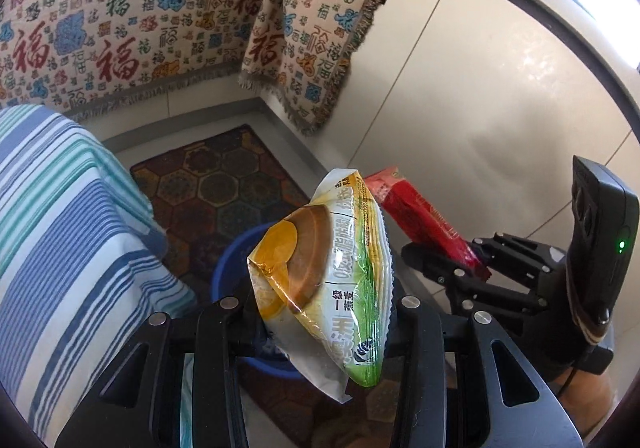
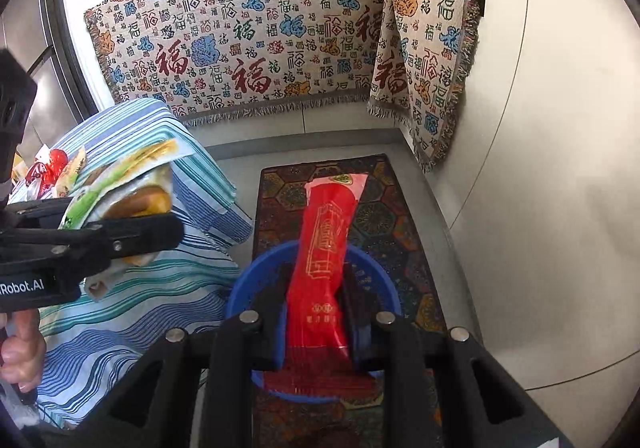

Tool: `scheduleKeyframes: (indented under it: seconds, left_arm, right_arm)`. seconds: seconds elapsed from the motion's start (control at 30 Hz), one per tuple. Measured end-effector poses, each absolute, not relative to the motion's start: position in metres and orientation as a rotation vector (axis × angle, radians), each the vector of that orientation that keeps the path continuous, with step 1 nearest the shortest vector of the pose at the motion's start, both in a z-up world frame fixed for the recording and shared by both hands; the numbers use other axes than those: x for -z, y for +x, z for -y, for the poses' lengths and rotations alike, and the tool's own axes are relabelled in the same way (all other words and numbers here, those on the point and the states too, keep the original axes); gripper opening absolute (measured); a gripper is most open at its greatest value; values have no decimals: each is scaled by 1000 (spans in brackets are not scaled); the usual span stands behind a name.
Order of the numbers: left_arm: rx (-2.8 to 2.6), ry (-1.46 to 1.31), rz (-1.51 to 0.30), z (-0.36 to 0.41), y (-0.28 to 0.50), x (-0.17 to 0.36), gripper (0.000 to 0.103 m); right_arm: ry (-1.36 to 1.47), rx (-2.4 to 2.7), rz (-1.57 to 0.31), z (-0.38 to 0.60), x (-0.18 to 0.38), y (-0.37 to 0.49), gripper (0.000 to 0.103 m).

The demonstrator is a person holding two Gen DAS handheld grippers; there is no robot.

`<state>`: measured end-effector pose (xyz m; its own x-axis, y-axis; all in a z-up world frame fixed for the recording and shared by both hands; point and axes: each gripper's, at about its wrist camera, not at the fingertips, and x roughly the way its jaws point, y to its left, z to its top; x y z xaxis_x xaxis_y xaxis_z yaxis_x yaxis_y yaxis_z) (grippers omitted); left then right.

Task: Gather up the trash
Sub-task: 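Carry both items over the blue wastebasket and open both grippers to drop them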

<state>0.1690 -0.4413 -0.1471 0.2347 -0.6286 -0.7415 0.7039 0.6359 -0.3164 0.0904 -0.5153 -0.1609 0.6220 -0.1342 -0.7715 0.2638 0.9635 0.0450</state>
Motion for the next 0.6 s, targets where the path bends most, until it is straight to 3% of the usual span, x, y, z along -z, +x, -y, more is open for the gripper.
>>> scheduleKeyframes:
  seconds: [0.07,0.1,0.13,0.17,0.2,0.6]
  left_arm:
    - [926,92,-966,449,174,149,43]
    - [929,87,-965,453,177,150,47]
    - [936,75,-965,456,181,152,58]
    - [943,56,-966,459,184,153,73]
    - [950,31,-961,459,187,154,76]
    - [861,41,-925,402,173,127,77]
  right_arm:
    - [142,245,-873,517,166,94,28]
    - [138,249,-872,517,168,95,51]
    - [138,252,-863,518,169,95,78]
    - [137,255,-843,519,169,93,80]
    - [128,258,-833,519,168,92,80]
    - [64,250,-741,499,137,93,79]
